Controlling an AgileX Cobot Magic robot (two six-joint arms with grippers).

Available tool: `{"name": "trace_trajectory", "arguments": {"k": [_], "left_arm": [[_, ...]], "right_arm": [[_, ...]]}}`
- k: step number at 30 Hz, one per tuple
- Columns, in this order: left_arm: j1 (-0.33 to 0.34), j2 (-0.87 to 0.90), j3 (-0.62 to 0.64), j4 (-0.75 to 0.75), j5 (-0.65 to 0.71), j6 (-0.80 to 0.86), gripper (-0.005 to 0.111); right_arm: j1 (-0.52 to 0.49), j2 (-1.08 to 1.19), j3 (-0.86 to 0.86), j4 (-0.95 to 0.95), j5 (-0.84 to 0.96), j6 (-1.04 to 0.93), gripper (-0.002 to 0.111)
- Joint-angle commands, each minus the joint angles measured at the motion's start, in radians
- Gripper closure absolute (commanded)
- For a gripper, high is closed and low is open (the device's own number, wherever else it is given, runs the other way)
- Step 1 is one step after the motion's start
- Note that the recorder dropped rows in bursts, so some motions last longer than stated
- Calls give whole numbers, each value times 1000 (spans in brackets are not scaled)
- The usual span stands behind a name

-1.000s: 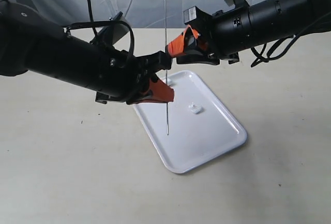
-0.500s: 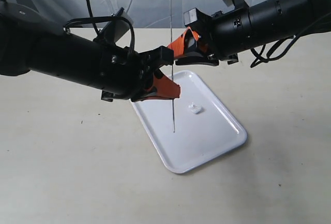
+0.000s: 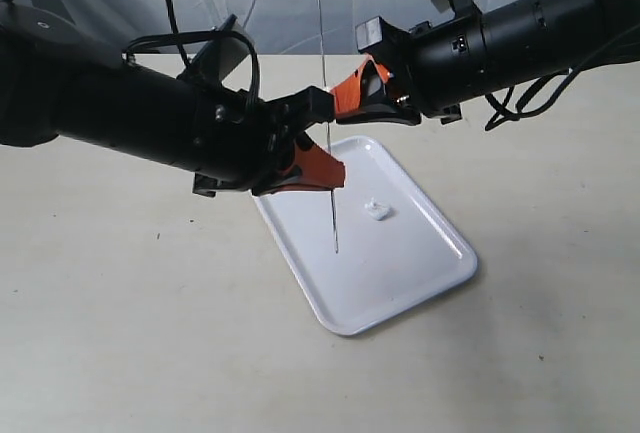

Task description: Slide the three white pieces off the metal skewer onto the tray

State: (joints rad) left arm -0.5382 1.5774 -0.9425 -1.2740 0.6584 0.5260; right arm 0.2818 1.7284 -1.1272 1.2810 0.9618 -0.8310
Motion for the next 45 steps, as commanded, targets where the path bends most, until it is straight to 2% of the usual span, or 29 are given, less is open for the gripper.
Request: {"name": "trace_trajectory", "arguments": {"k": [1,7,9,16,20,34,45], "left_arm": [[1,5,-5,0,9,-2,107],[1,5,-5,-18,48,18,107],[1,5,-5,-18,48,18,107],[1,5,-5,-14,45,20,107],[-1,5,-5,-2,50,9,107],[-5,5,-3,161,256,-119,107],[-146,5,-3,362,352,-295,107]], "right_arm": [[-2,-9,4,5,-4,-30,97],[-2,-9,4,5,-4,-30,72],[-2,-9,4,5,-4,-30,70],[-2,-9,4,5,-4,-35,100],[-2,-9,4,5,-21,-45,101],[-2,-9,4,54,-155,-66,101],[-2,-9,-25,62,-293,-86,101]]}}
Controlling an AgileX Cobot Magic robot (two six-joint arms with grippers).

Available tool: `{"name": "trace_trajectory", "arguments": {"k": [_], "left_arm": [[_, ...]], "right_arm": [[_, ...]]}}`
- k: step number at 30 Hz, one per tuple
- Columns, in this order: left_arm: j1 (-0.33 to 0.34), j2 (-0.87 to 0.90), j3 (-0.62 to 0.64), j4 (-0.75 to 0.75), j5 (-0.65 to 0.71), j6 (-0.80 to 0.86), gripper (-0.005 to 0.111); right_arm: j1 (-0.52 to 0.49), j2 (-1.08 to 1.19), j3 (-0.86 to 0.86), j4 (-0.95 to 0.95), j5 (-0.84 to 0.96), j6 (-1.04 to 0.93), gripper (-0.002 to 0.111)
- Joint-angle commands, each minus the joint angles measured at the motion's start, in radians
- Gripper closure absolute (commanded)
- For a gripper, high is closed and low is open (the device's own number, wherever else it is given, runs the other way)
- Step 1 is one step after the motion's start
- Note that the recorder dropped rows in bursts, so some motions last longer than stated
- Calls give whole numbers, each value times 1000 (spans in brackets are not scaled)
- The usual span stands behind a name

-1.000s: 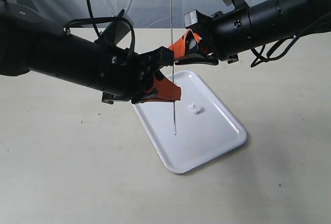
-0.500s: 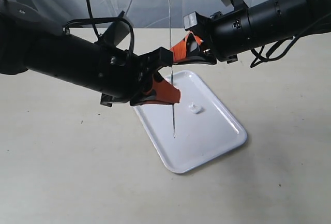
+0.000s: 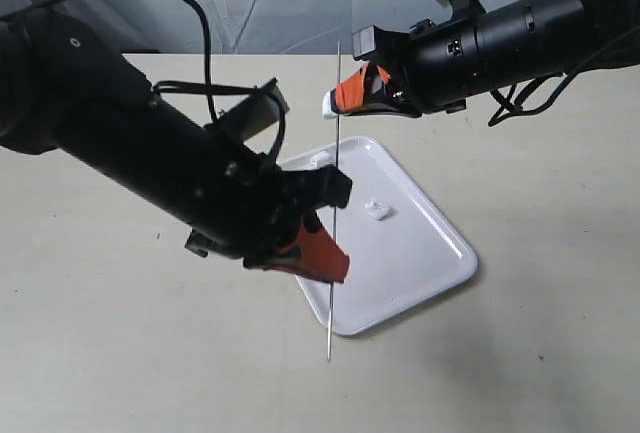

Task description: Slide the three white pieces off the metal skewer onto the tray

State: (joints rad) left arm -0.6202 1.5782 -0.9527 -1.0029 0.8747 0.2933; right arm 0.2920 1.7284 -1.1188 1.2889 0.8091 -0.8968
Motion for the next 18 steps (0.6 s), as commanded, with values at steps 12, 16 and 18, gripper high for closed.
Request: {"name": "trace_trajectory", "arguments": {"k": [12,16,18], "left_arm": [[-129,4,37,248,141,-193,107],[-96,4,36,381,42,-262,107],[-66,4,36,395,14,-268,107]], "right_arm": [[-12,-9,-104,-58,-260,-17,101],[-12,0,-104,-276,-160,118,101],[-12,15,-104,-333,-87,147,101]]}}
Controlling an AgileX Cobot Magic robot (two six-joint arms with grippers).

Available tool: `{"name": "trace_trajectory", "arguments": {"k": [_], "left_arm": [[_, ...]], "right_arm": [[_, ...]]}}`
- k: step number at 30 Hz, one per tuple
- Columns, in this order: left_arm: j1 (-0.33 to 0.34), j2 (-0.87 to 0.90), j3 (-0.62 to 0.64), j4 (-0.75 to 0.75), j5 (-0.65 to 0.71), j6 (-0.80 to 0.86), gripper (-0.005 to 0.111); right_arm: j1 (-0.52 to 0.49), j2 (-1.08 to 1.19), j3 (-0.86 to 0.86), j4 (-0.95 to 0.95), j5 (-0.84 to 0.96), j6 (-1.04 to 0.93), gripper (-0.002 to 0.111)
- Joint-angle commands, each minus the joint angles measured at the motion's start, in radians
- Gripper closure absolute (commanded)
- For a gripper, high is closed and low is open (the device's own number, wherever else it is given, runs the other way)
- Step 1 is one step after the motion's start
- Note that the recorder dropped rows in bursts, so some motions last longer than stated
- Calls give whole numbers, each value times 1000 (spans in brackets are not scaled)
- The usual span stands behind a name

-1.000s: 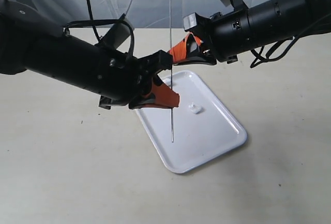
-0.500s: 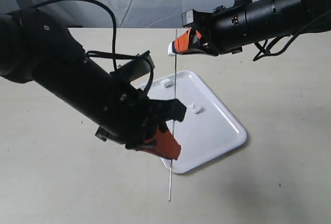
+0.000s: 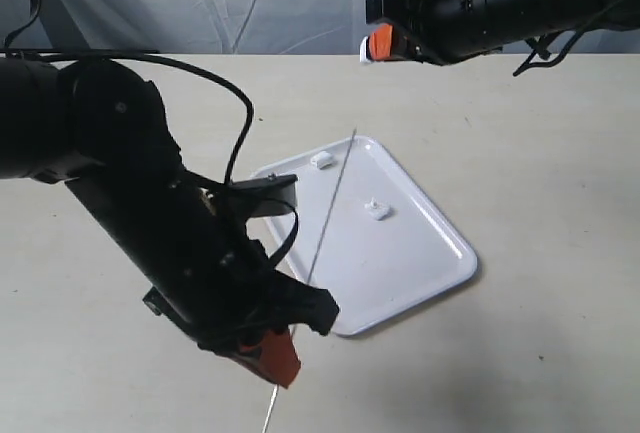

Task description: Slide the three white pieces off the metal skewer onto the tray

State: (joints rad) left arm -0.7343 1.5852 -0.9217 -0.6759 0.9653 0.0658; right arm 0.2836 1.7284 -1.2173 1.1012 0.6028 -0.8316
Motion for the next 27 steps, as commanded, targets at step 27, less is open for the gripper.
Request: {"name": "trace_trajectory", "arguments": {"k": [27], "left_arm": [[221,-252,141,155,-742,52,107]], "right_arm": [[-4,-342,452,331,-539,-529,66]]}}
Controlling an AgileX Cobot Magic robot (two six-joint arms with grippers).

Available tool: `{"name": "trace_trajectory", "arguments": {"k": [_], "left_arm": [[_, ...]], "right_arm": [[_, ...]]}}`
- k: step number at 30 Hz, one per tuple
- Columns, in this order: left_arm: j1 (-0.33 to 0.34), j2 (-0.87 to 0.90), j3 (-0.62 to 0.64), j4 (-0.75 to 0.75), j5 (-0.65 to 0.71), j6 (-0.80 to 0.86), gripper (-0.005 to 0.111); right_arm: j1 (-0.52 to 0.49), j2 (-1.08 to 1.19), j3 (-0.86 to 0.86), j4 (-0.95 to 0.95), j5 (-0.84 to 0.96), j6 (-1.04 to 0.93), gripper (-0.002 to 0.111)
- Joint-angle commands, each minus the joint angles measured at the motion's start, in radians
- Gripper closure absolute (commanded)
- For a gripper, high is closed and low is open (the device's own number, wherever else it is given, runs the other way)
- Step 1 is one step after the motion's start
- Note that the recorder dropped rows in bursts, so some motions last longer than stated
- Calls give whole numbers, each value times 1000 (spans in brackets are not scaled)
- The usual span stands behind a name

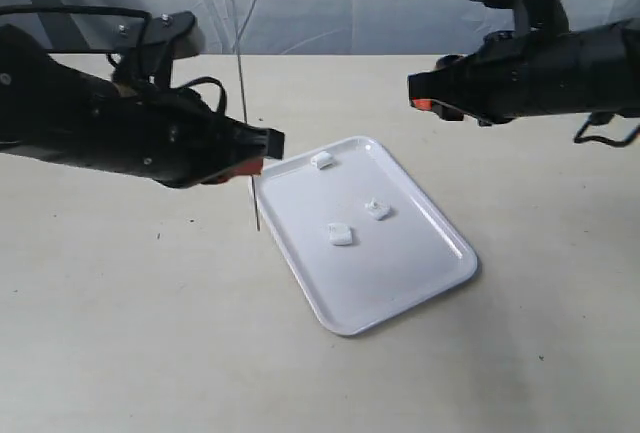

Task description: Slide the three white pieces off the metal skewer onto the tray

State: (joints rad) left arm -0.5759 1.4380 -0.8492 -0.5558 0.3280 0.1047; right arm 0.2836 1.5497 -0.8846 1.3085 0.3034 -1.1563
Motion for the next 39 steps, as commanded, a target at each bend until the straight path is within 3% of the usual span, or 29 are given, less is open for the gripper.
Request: {"name": "trace_trajectory", "arguments": {"k": [1,4,8,10,11,12,13,15,20,24,34,39], "left_arm": [[73,-124,86,52,-114,13,107],[87,-198,134,151,-132,10,107],[81,-132,134,-79,10,30,107],[81,-31,134,-357,82,204,107],[81,41,134,-607,120,421,107],[81,79,134,-759,146,531,107],[84,150,132,-1030,239,741,107],[90,239,113,-1189,323,884,107],[118,387,99,-1189,335,836,107],[165,478,51,-1189,478,834,107],[165,615,-8,-1189,503,784,107],[165,637,-21,-1189,535,787,91]], "right_arm": [[-4,-206,130,124,-266,-216,66],[-4,-341,136,104,-245,-226,66],[-4,-347,146,135,-181,-226,66],[-4,-347,148,140,-128,-221,66],[-4,-347,148,154,-108,-220,66],[-4,-349,148,154,-98,-220,66],[-4,-358,148,158,-78,-220,66],[-4,-386,148,158,-70,-218,66],[-4,-468,148,158,-63,-218,66],[-4,-543,148,158,-74,-218,66],[-4,-638,148,155,-74,-218,66],[-4,-661,148,155,-74,-218,66]]}}
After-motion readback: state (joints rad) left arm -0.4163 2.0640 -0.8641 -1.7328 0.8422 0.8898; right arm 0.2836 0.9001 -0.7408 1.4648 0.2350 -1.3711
